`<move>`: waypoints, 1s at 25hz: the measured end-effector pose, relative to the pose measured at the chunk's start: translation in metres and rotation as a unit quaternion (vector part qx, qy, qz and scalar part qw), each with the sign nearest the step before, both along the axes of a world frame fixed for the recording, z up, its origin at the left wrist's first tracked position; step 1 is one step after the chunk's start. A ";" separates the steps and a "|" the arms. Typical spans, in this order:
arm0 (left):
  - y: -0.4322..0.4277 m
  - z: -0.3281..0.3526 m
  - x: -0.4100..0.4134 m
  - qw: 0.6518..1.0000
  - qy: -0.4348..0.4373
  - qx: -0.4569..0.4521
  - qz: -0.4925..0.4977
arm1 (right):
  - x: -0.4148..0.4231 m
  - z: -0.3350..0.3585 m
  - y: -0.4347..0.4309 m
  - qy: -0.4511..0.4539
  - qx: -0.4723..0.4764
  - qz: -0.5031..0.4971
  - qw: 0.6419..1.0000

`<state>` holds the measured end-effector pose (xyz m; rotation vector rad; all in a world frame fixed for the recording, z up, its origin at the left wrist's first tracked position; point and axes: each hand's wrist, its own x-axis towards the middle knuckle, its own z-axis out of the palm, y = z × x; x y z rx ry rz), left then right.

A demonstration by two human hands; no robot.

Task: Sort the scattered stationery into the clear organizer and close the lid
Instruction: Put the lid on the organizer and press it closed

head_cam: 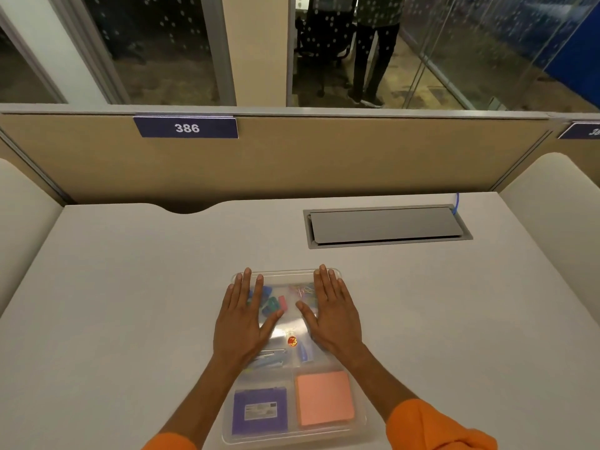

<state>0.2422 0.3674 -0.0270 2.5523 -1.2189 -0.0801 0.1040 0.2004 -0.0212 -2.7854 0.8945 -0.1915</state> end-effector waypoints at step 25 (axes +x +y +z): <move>0.079 0.009 -0.118 0.998 0.033 -0.008 0.044 | -0.105 0.001 0.099 0.007 0.052 -0.008 0.999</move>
